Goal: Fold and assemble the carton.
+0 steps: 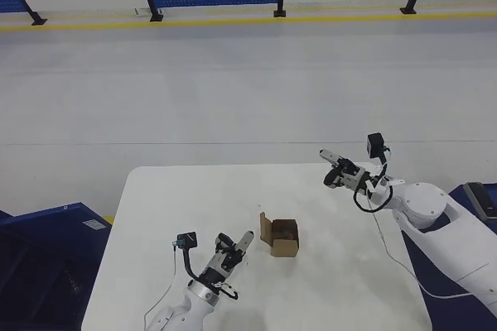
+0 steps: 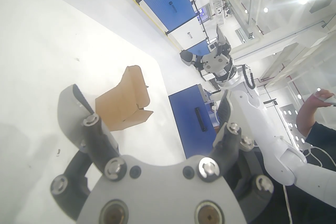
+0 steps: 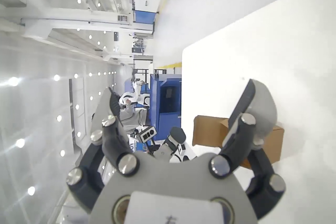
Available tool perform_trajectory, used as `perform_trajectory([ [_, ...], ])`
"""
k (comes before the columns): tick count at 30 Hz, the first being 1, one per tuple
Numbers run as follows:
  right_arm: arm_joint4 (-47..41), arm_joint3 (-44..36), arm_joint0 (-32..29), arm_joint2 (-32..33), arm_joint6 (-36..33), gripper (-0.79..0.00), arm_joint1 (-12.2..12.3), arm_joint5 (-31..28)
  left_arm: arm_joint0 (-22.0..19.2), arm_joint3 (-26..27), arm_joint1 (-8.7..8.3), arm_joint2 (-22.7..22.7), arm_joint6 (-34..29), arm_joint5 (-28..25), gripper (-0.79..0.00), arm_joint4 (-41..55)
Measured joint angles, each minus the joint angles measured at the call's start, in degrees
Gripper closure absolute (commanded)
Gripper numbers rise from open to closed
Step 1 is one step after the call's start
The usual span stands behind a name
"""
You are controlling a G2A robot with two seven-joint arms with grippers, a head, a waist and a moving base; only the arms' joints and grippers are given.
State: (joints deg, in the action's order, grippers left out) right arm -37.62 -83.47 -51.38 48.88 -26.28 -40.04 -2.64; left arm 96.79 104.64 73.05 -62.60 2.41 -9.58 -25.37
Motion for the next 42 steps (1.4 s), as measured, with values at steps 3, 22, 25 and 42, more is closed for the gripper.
perform_trajectory([
  [3,-0.06,-0.04,0.03,-0.03,0.07,-0.785,0.00,1.42,0.00,0.00,0.00,0.00,0.00,0.00,-0.785,0.00],
  [22,66.03,5.71,8.63,-10.93,13.42,-0.785,-3.99,-1.36,-0.98,-7.95,4.18,14.64,3.73,23.53,-0.785,5.86],
  [25,71.14,7.79,11.14,-13.21,12.71,-0.785,-5.89,-3.80,-5.27,-12.53,5.96,16.84,6.56,23.89,-0.785,10.32],
  [42,70.60,11.44,14.21,-16.47,4.10,-0.785,-9.97,-13.80,-10.28,-15.24,9.21,19.46,12.24,30.12,-0.785,17.39],
])
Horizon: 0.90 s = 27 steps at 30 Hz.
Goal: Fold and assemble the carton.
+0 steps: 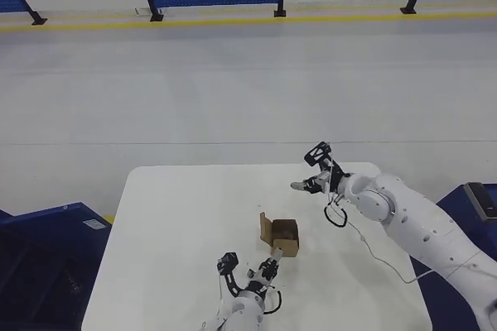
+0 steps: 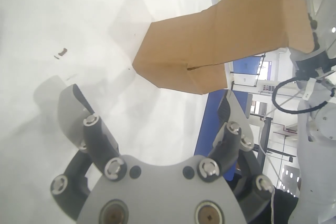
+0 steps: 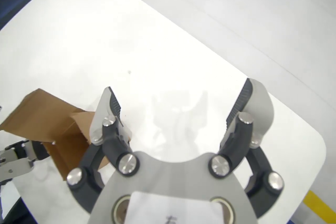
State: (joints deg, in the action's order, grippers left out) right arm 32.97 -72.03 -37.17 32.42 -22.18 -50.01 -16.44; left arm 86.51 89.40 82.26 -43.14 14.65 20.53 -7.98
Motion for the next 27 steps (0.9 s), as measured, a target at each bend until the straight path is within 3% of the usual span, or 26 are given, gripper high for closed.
perform_trajectory([
  [6,-4.54,2.76,1.55,-0.71,-6.28,-0.785,-1.63,-10.62,-1.59,-1.53,1.43,1.61,4.00,2.52,-0.785,-0.67],
  [14,-4.44,4.89,1.40,-1.34,-9.59,-0.785,-3.03,-15.69,-4.74,-6.00,3.87,3.36,9.17,5.68,-0.785,0.10],
  [17,-2.74,5.45,1.17,-0.95,-9.38,-0.785,-3.23,-14.75,-5.77,-7.76,4.75,4.10,10.77,6.61,-0.785,-0.23],
  [21,-0.51,5.95,0.95,0.23,-7.18,-0.785,-3.27,-9.34,-6.72,-9.71,5.82,4.96,13.24,7.07,-0.785,-1.07],
  [27,0.03,5.74,0.56,0.09,-7.19,-0.785,-3.29,-10.09,-7.59,-12.14,7.04,5.45,14.48,8.14,-0.785,-1.98],
])
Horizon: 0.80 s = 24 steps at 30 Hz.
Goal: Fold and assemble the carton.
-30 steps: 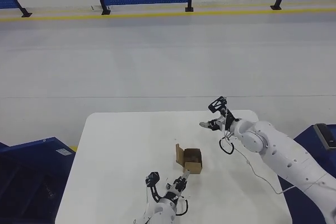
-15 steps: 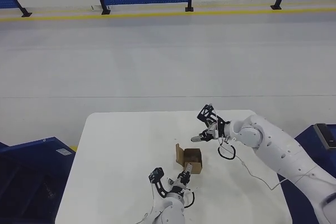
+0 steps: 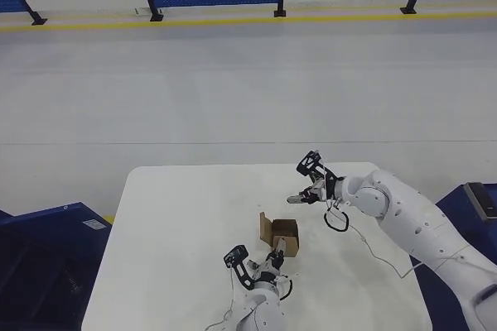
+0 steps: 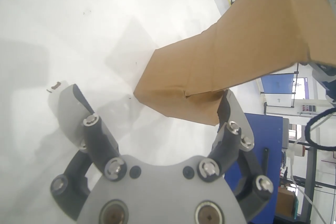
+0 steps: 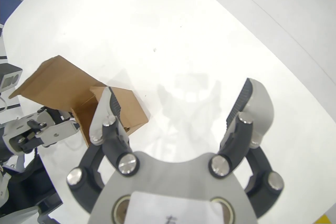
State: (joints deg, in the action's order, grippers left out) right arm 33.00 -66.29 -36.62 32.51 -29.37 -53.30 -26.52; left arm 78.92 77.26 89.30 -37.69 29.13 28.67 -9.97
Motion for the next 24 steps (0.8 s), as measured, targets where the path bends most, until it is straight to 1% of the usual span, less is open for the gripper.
perform_trajectory([
  [5,4.66,-1.09,-1.11,-1.42,-1.88,-0.785,-0.84,1.37,-0.30,-1.20,0.85,-0.08,0.68,0.44,-0.785,-0.56],
  [14,7.22,-0.48,-0.76,-3.06,-4.35,-0.785,-3.06,0.30,-0.06,-2.67,1.88,-0.77,2.29,-0.07,-0.785,-2.63],
  [24,9.36,-0.02,-1.32,-3.11,-4.98,-0.785,-4.53,-0.03,0.39,-4.85,2.78,-1.73,3.99,-1.45,-0.785,-5.29],
])
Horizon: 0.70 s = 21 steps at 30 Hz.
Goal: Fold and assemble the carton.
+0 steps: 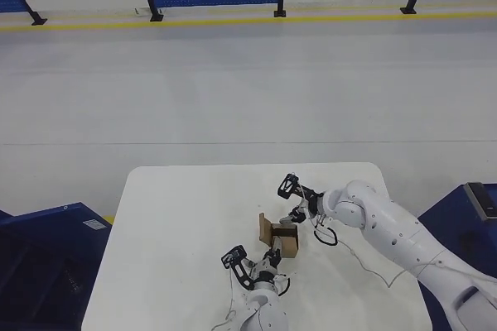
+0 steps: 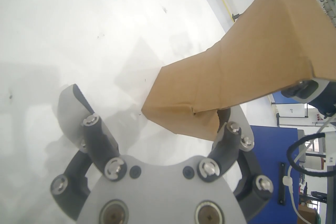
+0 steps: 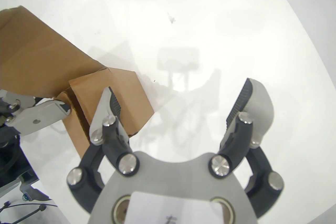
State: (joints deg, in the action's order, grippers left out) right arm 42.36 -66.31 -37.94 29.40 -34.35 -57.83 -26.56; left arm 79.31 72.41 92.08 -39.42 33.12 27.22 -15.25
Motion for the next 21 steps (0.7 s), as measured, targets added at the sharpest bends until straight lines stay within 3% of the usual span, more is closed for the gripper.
perform_trajectory([
  [21,3.14,-0.40,-2.14,1.97,-0.28,-0.785,-1.63,-0.55,-0.66,-6.03,2.70,-0.73,3.30,1.55,-0.785,-4.91],
])
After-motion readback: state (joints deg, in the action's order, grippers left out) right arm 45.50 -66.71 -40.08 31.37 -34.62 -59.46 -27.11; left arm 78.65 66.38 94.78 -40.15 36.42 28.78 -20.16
